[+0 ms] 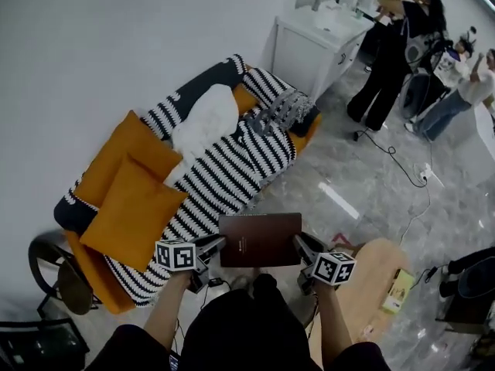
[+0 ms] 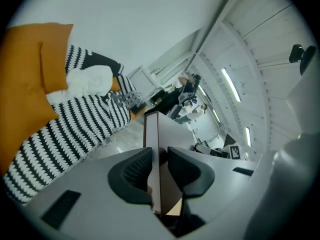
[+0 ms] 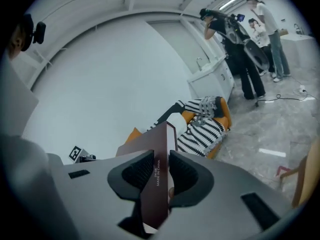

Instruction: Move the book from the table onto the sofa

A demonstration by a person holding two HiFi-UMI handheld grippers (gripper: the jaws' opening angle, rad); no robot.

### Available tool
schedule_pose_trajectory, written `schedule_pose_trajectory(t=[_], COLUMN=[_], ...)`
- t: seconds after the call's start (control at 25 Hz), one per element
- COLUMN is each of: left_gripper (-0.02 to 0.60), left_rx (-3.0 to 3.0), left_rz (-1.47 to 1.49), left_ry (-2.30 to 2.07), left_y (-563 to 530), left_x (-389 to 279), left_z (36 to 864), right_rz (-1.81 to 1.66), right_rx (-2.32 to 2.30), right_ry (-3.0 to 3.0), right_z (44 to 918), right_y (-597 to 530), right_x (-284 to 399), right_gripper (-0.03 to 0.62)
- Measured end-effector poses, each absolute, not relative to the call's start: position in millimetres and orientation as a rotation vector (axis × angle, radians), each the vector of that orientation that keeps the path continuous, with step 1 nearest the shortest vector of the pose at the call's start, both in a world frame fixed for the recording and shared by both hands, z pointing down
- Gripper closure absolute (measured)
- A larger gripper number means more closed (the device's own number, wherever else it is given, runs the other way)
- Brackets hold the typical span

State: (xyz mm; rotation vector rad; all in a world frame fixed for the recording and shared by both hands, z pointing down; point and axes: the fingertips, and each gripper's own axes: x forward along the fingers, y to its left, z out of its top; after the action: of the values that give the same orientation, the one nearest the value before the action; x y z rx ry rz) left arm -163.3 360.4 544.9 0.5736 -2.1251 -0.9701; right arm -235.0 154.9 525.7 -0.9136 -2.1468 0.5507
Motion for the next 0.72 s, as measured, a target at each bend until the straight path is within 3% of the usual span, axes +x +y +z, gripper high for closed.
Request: schedule_pose_trajectory(t=[0.72], left_gripper=[0.474], left_rx=[0.094], left_rz=[-1.158], left_ry=[-2.271], left_y=[416], left_x=[-191], left_z=[549], right_rz=[0.387], right_rx=[-1.312], right_ry=[-1.843], right_z=[537], right_y=[254], right_x=[-338], right_gripper=[0.48])
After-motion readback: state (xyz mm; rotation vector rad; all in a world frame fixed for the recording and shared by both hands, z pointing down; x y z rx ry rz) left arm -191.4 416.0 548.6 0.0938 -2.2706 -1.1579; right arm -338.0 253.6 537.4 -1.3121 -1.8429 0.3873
